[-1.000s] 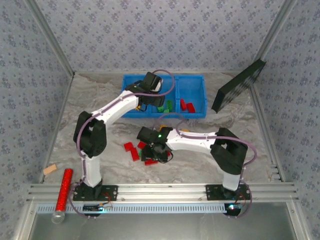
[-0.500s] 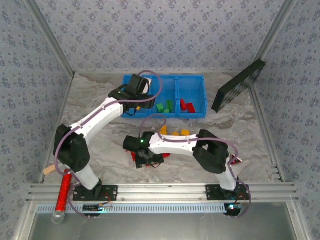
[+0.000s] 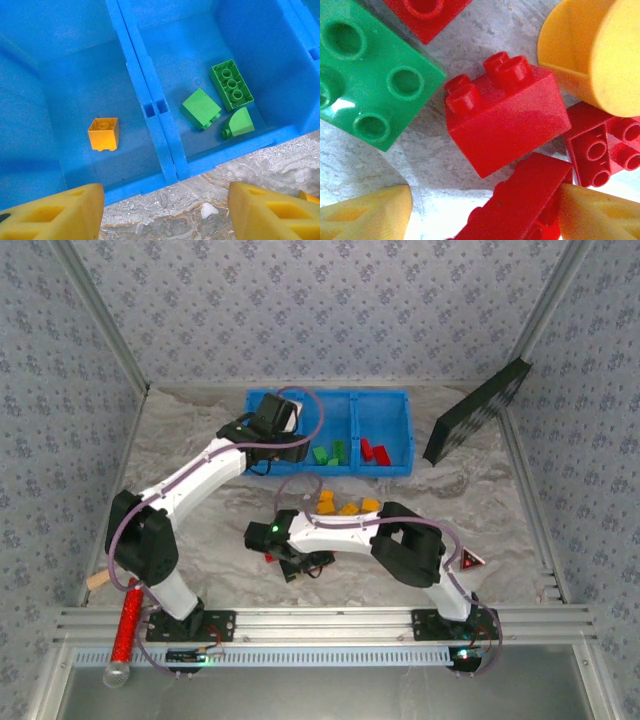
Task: Sort the legos into containers by color
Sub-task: Pick up the lego from the bottom-center of the table, then place the lego in the container.
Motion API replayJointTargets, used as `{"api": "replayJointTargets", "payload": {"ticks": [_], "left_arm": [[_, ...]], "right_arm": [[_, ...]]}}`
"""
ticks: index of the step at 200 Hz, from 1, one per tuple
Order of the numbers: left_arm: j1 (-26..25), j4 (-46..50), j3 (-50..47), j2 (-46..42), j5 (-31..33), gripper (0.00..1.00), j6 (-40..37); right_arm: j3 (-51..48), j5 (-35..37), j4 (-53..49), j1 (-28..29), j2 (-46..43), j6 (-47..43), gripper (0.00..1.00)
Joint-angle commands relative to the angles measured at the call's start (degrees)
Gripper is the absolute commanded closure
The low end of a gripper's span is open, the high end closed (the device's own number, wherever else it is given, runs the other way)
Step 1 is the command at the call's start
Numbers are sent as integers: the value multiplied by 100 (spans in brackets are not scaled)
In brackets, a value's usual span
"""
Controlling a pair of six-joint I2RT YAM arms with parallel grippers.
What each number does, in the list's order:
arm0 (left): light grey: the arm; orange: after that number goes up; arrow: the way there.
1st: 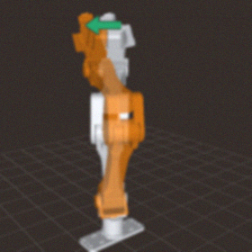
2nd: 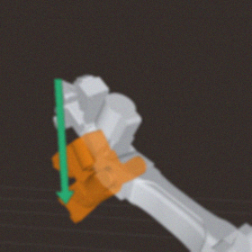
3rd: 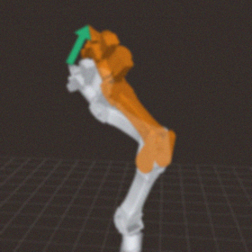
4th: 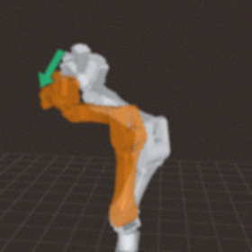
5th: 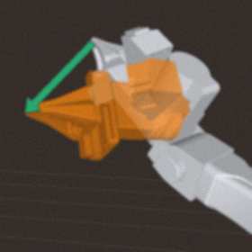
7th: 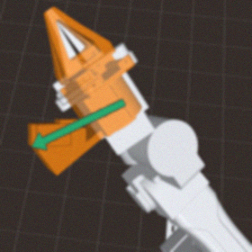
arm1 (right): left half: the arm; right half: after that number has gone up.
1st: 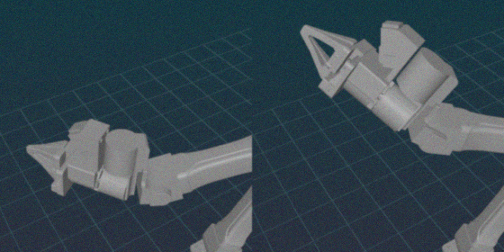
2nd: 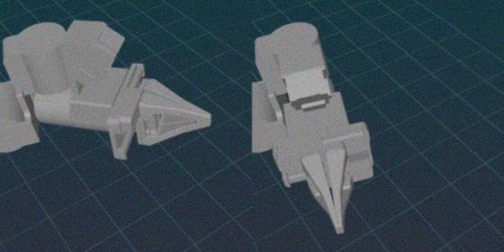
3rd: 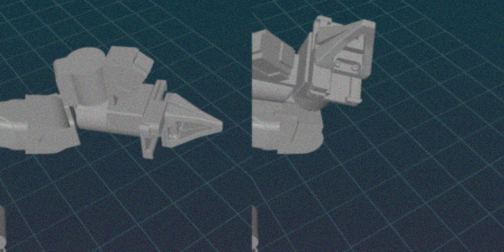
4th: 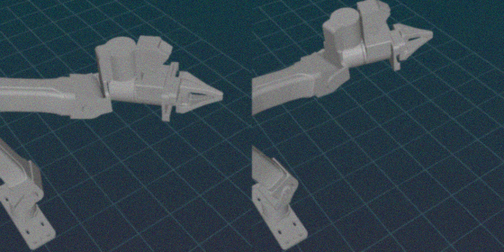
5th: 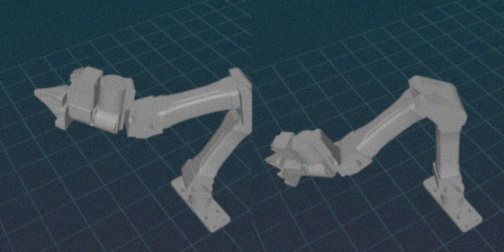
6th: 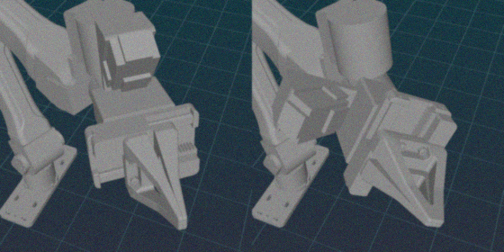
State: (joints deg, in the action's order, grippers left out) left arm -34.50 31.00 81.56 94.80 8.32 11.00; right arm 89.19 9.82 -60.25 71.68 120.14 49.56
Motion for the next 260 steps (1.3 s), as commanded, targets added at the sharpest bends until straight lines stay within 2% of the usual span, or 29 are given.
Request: {"api": "replayJointTargets", "payload": {"ticks": [1, 22, 49, 80, 109, 155, 181, 201, 223, 260], "left_arm": [[22, -81, 52, -200, -57, 33, 41], [16, -96, 70, -155, -150, 33, 83], [27, -100, 79, -164, -160, 33, 62], [27, -60, 88, -199, -119, 33, 53], [27, -86, 87, -208, -185, 33, 87], [25, 11, 210, -276, -407, 33, 156], [18, 126, 203, -463, -483, 33, 178], [18, 291, 174, -630, -471, 33, 146], [11, 487, 35, -845, -412, 32, 104], [-196, 683, -544, -1325, -506, 32, 42]], "right_arm": [[77, 204, -416, 110, 146, -157, 23], [-42, 213, -391, 103, 111, -170, 27], [-212, 134, -249, 89, 115, -213, 39], [-387, 56, -144, 44, 83, -269, 45], [-557, 102, -69, -8, -133, -277, 59], [-879, 292, 102, -297, -1100, -407, 72], [-991, 224, 227, -599, -1843, -670, 73], [-1000, 214, 229, -935, -2422, -971, 73], [-1075, 257, 276, -1551, -3040, -1308, 72], [-1214, 247, 982, -3281, -3435, -2348, 71]]}}
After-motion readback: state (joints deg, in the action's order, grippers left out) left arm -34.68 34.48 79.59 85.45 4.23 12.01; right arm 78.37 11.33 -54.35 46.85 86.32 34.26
